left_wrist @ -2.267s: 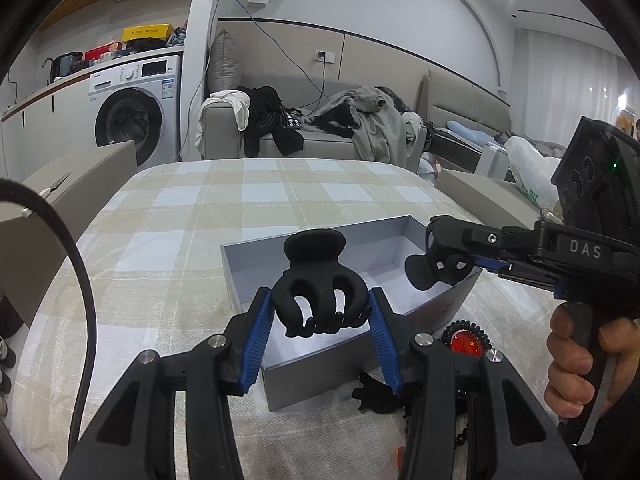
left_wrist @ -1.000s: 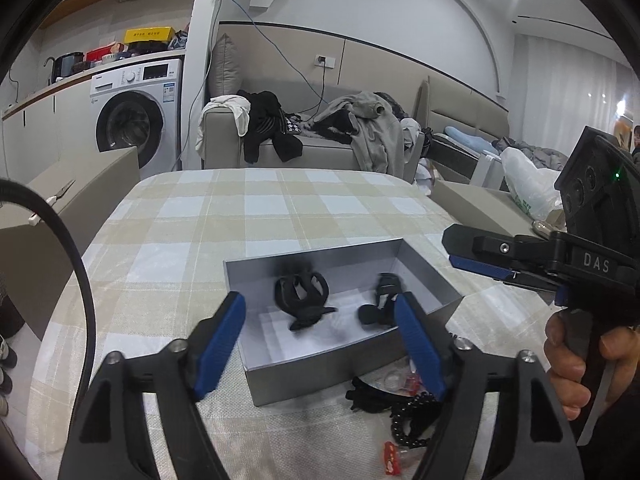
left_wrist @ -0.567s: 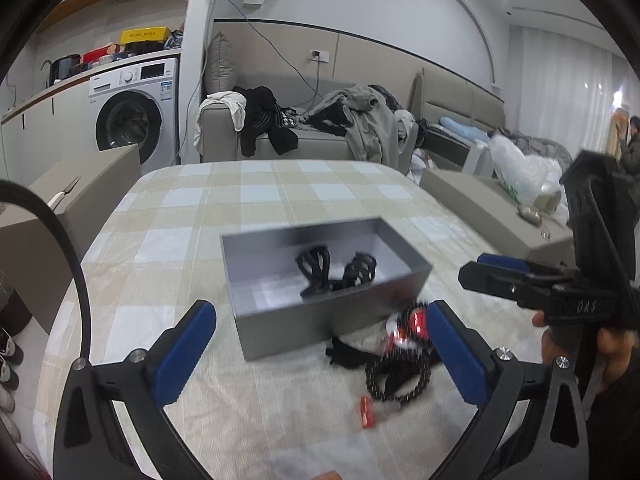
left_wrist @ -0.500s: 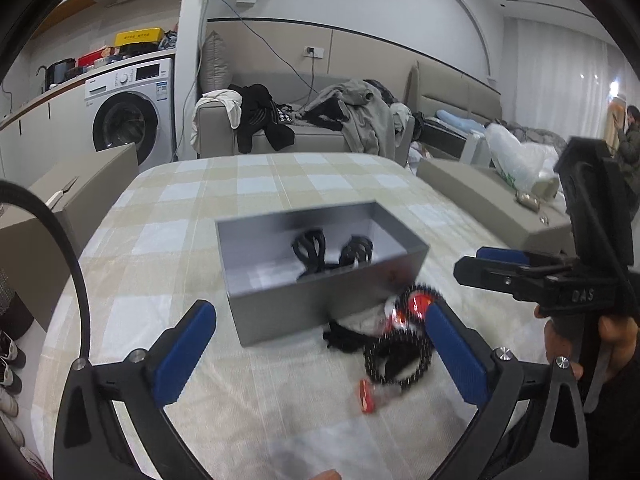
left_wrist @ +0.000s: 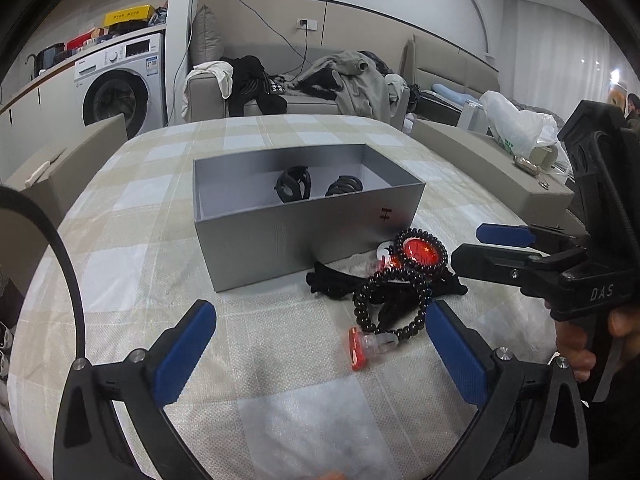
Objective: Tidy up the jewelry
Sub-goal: 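Withdraw both tools from the box toward the remaining items, then grasp the red-and-clear plastic clip with the left tool while the right tool grasps the coiled black bracelet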
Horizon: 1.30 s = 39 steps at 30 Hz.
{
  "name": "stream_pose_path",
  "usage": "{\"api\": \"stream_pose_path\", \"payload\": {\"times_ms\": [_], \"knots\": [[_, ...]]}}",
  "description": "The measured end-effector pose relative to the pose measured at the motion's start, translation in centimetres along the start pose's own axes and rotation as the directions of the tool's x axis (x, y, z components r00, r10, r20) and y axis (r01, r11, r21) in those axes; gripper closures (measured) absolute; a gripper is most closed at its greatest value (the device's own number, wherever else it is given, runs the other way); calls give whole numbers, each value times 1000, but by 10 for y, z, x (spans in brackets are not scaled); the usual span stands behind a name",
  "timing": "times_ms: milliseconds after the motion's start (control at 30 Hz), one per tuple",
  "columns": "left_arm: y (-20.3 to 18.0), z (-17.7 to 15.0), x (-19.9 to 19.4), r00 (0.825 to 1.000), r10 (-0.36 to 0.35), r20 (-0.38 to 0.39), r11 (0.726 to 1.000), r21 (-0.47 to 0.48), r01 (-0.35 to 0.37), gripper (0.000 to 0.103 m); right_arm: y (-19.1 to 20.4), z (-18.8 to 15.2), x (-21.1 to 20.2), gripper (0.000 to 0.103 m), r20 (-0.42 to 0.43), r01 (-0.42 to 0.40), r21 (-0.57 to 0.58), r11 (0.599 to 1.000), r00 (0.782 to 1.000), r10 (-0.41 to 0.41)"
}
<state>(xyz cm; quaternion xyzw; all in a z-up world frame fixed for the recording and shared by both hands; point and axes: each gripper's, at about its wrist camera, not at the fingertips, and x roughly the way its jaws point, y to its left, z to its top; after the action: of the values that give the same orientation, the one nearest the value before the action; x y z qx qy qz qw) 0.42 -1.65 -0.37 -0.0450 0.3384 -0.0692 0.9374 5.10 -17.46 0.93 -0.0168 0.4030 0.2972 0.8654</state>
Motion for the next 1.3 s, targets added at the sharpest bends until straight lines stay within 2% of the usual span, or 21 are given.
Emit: {"api": "stream_pose_path", "payload": {"times_ms": [167,233,367,533,867,933,1067,1100,1200,1300], "knots": [[-1,-3,4,998,-17,-53,1000,4,17,3,1,-2,2,12,-13,-19,-9,1000,1000,19],[-2,-5,5,997,-33,-70,999,10,33,13,1,-4,3,12,-19,-26,-9,1000,999,26],[-8,-9,7,993,-66,-101,997,37,70,21,3,-5,4,14,-21,-32,-18,999,999,32],[-13,-13,9,987,-84,-135,994,57,92,39,4,-6,4,14,-19,-46,-24,999,999,46],[-16,-14,8,983,-115,-142,989,77,126,45,1,-7,5,18,-19,-55,-7,998,998,55],[-17,-14,9,982,-116,-148,989,78,129,56,2,-7,5,19,-21,-56,-9,998,998,56],[-16,-14,10,981,-122,-149,988,80,135,62,3,-7,6,19,-22,-61,-13,998,998,61],[-16,-14,10,980,-128,-149,987,79,141,67,3,-7,6,19,-21,-62,-14,998,998,61],[-15,-14,10,979,-137,-152,985,83,151,92,5,-8,6,19,-20,-65,-18,998,998,65],[-15,-11,4,982,-148,-120,983,87,159,92,7,-8,6,25,-17,-69,-26,997,998,68]]}}
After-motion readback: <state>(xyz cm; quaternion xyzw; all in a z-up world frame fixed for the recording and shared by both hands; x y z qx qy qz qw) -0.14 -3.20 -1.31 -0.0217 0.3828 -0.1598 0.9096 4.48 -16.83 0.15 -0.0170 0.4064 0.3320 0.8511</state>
